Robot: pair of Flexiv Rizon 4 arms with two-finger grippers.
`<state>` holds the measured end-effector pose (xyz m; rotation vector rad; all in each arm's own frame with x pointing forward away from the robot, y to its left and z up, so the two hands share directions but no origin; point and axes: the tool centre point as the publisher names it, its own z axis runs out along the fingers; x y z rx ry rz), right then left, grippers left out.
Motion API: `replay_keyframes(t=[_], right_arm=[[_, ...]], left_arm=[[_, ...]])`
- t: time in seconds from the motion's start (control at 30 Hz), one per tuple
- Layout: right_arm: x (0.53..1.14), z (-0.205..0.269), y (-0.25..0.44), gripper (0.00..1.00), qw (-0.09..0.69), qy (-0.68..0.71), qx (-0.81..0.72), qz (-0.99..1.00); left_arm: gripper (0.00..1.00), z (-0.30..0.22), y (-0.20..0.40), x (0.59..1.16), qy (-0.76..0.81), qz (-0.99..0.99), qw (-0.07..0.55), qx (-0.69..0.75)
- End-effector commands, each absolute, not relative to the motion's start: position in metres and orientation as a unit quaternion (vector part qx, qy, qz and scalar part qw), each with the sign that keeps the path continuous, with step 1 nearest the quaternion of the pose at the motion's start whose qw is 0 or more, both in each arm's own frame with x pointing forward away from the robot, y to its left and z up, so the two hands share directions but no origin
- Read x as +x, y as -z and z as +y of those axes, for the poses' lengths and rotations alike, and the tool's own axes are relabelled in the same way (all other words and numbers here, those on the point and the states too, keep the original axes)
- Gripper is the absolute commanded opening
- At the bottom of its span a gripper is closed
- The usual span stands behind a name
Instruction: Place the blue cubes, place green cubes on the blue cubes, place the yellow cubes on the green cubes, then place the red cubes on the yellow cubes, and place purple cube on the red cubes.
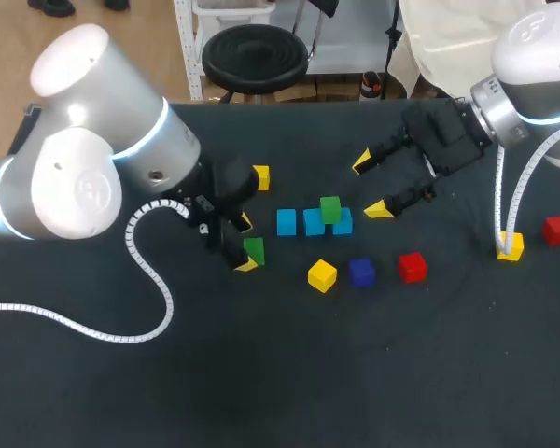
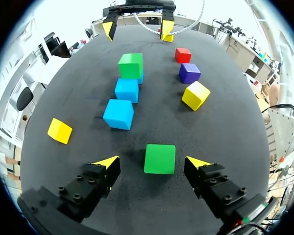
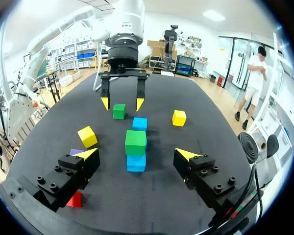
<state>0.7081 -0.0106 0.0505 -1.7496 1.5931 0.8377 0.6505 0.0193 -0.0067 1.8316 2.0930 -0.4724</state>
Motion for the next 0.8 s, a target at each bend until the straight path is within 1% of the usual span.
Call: replay_keyframes(t=[0.03,0.1,0.17,0.2,0.23,0.3,0.33,0.37,0.7,0.8], right_arm=[[0.707,-0.011,-0.051,1.00,0.312,-0.317,-0.662,0.603],[0.707,-0.011,-0.051,1.00,0.312,-0.317,-0.662,0.603],[0.707,-0.011,-0.051,1.00,0.312,-0.317,-0.662,0.603],[0.707,-0.011,-0.051,1.00,0.312,-0.317,-0.662,0.603],[0.707,-0.011,-0.051,1.00,0.312,-0.317,-0.662,0.603],[0.707,-0.011,-0.051,1.00,0.312,-0.317,-0.662,0.603],[0.707,-0.011,-0.051,1.00,0.312,-0.317,-0.662,0.603],[0.707,-0.011,-0.051,1.00,0.312,-0.317,-0.662,0.603],[0.707,-0.011,-0.051,1.00,0.312,-0.317,-0.662,0.603],[0.707,-0.011,-0.051,1.00,0.312,-0.317,-0.662,0.603]], left_arm=[[0.89,0.018,0.009,0.650,0.167,0.733,0.157,0.641],[0.89,0.017,0.010,0.650,0.169,0.732,0.157,0.641],[0.84,0.016,0.009,0.650,0.170,0.730,0.157,0.643],[0.70,0.015,0.009,0.650,0.170,0.729,0.158,0.645],[0.51,0.015,0.009,0.650,0.170,0.728,0.159,0.645],[0.27,0.014,0.008,0.650,0.170,0.726,0.161,0.647],[0.02,0.014,0.007,0.650,0.169,0.725,0.162,0.648],[0.00,0.014,0.007,0.650,0.167,0.724,0.163,0.649],[0.00,0.014,0.000,0.651,0.153,0.726,0.163,0.650],[0.00,0.011,-0.003,0.653,0.184,0.712,0.157,0.660]])
